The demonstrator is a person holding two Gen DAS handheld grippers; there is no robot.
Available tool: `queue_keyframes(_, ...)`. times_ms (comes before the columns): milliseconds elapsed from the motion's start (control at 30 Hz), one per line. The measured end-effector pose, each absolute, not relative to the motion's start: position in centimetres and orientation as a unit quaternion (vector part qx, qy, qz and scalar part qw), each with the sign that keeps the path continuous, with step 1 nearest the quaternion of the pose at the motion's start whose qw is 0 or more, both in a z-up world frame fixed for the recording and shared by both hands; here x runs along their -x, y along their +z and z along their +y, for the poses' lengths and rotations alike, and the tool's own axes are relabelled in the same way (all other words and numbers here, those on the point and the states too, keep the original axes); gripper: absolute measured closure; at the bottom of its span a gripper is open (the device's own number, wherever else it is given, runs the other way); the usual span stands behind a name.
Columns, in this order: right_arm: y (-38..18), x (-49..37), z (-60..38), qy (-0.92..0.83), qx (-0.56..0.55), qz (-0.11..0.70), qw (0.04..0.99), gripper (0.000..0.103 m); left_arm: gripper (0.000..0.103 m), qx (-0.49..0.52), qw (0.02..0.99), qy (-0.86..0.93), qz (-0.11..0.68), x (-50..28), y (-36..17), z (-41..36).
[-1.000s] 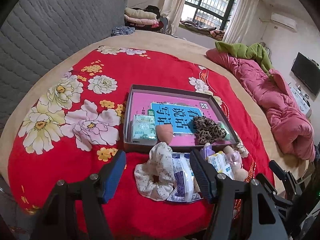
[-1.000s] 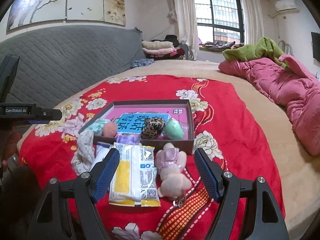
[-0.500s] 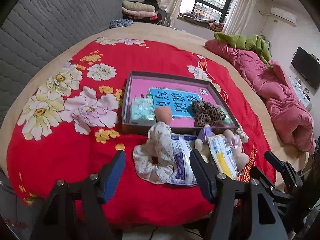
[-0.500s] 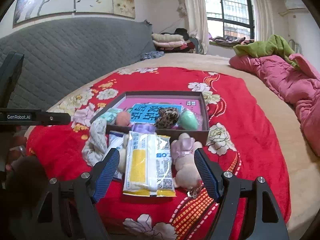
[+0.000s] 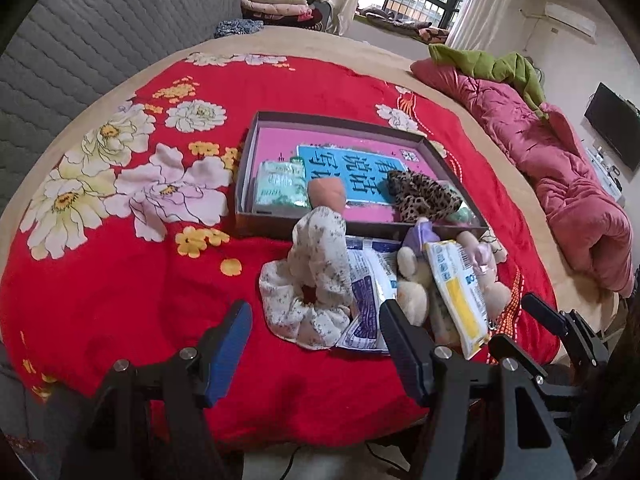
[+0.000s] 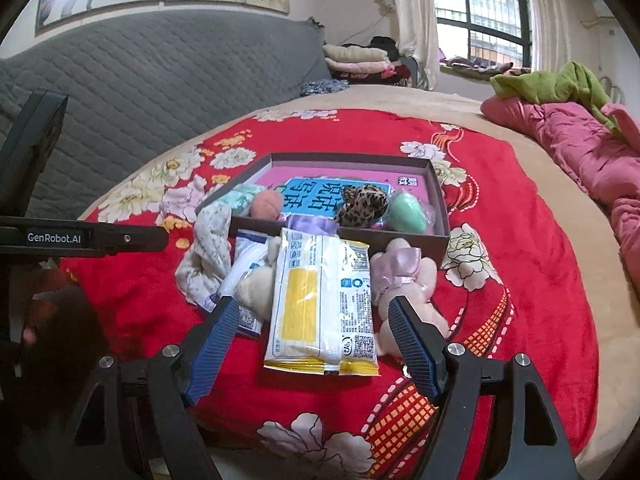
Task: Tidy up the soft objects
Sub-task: 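Grasp the yellow-and-white wet-wipes pack with the right tool and lift it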
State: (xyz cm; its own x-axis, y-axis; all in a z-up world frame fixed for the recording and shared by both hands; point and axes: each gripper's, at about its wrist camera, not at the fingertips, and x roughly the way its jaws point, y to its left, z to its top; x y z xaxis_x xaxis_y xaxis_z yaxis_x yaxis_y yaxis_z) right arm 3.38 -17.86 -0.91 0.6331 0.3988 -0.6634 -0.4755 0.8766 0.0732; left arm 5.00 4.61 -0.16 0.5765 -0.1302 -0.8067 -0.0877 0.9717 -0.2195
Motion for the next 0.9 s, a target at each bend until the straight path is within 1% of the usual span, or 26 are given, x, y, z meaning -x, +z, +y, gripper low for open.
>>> queue_keyframes(500, -3.9, -6.4, -17.8, 0.258, 0.037, 0.402, 0.877, 0.025, 0.037, 0.125, 0.872, -0.028, 0.473, -5.9, -2.6, 4.7)
queue_keyframes(900, -5.6, -8.4, -17.1, 0.275, 0.032, 0.417, 0.866, 0.025, 0.037, 0.136, 0.870, -0.026, 0.472, -6.9, -3.7, 5.0)
